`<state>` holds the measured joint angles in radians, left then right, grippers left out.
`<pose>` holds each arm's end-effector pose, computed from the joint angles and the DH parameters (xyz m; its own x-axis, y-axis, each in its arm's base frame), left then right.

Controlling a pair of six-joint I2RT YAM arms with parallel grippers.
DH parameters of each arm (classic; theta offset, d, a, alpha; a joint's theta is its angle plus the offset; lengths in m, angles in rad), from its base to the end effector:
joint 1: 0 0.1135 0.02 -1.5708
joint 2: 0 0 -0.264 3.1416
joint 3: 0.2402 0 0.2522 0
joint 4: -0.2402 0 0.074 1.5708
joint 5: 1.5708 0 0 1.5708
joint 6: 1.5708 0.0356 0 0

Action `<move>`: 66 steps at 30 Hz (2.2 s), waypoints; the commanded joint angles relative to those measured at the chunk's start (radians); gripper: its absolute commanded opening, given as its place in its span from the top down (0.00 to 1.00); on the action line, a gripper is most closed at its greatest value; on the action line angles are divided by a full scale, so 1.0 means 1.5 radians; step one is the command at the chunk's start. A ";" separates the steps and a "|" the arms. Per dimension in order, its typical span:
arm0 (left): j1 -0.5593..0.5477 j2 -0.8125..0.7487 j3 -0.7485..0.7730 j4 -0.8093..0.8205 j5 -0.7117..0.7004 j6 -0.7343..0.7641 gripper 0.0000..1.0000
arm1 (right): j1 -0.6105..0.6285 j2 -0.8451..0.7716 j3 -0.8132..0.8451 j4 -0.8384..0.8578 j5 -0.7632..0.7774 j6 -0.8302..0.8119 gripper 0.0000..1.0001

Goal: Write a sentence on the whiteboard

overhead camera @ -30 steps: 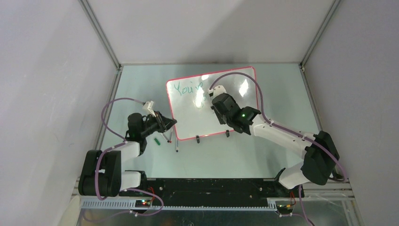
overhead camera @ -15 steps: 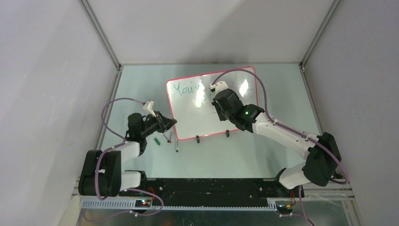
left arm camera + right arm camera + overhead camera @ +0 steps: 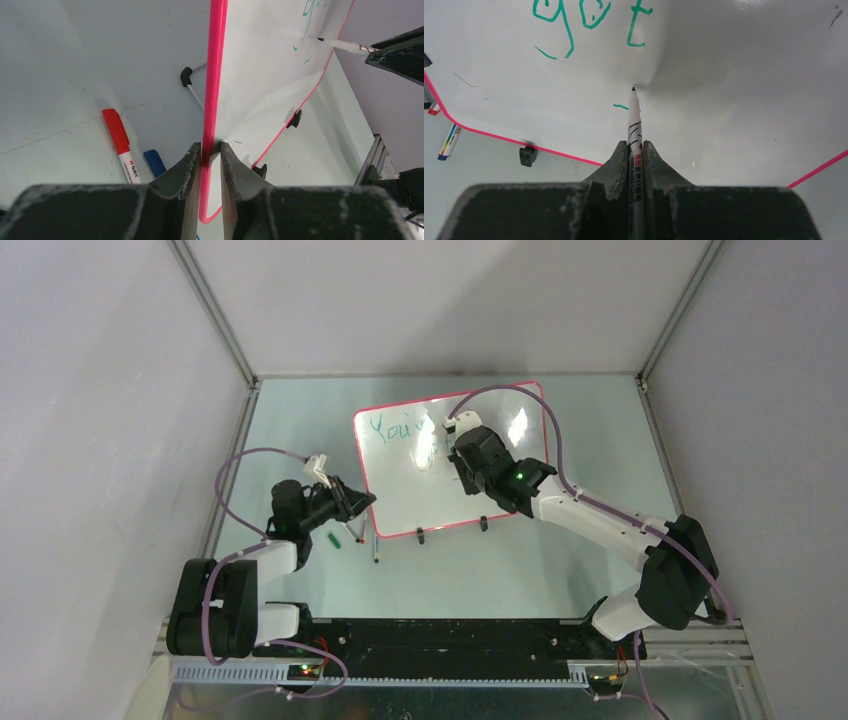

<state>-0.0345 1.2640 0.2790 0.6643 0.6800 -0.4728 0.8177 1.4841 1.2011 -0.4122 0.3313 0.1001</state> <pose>0.2213 -0.0300 0.1622 -0.5643 -0.3348 -0.7546 0.4114 0.6785 -0.6086 0.2354 0.2341 0.2968 -0.4877 -0.3821 -0.7849 -0.4727 0.8715 -0.1306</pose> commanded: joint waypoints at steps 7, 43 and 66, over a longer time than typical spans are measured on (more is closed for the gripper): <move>0.001 -0.007 0.011 -0.002 -0.029 0.009 0.77 | -0.003 0.026 0.028 -0.007 0.008 0.015 1.00; 0.001 -0.009 0.011 -0.004 -0.030 0.009 0.77 | 0.011 -0.036 -0.041 -0.018 0.023 0.029 1.00; 0.001 -0.009 0.011 -0.004 -0.030 0.009 0.77 | -0.036 -0.006 0.026 -0.006 -0.008 0.005 1.00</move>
<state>-0.0345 1.2621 0.2790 0.6636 0.6765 -0.4728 0.7734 1.4609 1.1995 -0.4431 0.3225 0.1188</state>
